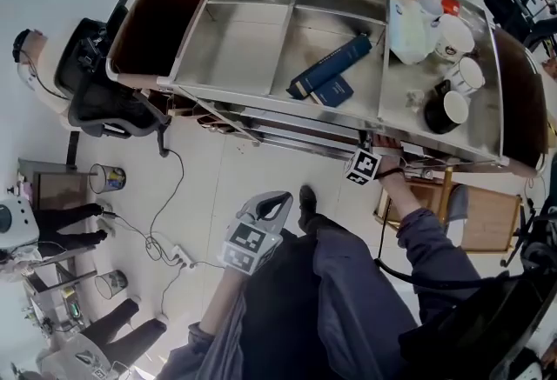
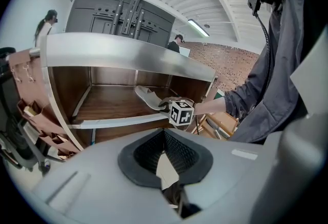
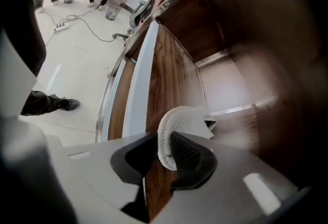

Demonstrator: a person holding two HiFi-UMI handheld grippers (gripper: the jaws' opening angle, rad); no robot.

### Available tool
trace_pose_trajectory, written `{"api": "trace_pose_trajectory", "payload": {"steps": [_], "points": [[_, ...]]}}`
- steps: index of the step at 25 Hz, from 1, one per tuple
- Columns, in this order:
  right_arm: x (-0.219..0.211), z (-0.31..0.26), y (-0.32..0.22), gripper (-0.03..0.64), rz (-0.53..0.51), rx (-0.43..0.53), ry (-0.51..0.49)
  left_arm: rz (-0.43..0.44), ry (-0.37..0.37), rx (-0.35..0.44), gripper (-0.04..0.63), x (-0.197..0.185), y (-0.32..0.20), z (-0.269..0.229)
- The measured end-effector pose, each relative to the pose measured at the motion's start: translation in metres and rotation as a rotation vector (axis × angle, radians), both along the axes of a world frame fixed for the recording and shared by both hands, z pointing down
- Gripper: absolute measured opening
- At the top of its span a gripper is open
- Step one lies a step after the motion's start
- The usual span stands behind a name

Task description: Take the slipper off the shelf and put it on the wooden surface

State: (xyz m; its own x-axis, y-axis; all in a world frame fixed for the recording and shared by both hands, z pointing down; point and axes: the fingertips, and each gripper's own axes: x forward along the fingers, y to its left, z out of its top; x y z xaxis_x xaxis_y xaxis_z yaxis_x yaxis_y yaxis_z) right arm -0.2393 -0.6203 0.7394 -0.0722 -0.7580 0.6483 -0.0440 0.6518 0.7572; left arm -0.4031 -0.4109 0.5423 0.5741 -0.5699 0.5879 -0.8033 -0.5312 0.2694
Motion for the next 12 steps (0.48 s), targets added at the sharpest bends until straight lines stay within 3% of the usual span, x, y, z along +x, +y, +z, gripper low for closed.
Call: {"api": "trace_pose_trajectory", "payload": {"steps": [5, 12], "points": [[0.004, 0.000, 0.002, 0.060, 0.015, 0.008, -0.013, -0.017, 0.000, 0.012, 0.012, -0.006, 0.009, -0.003], [0.004, -0.063, 0.067, 0.034, 0.005, 0.113, -0.128, 0.026, 0.015, 0.080, 0.012, 0.007, 0.044, -0.012]]}}
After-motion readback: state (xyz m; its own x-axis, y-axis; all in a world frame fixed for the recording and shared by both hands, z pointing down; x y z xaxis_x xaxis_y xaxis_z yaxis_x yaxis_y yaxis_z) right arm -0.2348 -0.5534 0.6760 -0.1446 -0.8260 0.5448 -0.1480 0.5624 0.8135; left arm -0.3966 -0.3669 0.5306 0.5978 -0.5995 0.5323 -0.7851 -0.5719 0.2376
